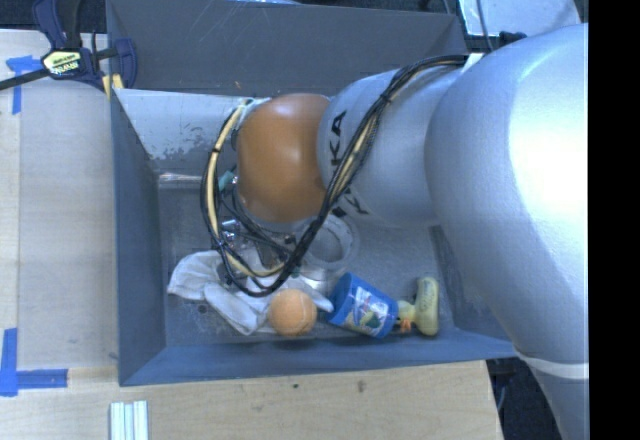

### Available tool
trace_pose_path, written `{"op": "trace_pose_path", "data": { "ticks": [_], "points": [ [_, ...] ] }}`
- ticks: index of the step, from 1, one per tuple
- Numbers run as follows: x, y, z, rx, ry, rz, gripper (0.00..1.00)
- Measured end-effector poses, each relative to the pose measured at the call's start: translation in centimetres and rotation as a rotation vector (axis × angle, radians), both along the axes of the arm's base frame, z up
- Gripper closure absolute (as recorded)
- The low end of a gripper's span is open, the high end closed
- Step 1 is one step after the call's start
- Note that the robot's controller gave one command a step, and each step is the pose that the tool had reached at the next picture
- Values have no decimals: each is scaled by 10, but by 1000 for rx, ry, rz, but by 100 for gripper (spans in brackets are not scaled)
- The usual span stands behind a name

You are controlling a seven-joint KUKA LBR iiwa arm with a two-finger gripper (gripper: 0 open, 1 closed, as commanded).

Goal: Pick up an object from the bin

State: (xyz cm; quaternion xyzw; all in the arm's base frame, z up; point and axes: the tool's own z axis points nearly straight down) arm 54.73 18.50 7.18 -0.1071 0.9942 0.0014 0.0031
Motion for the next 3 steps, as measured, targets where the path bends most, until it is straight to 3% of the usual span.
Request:
{"op": "trace_pose_path", "data": {
  "ticks": [1, 2, 3],
  "points": [
    [12, -4, 124, 1, -3, -10, 100],
    [12, -4, 124, 1, -2, -11, 100],
    [19, -16, 246, 2, -6, -16, 100]
  ]
}}
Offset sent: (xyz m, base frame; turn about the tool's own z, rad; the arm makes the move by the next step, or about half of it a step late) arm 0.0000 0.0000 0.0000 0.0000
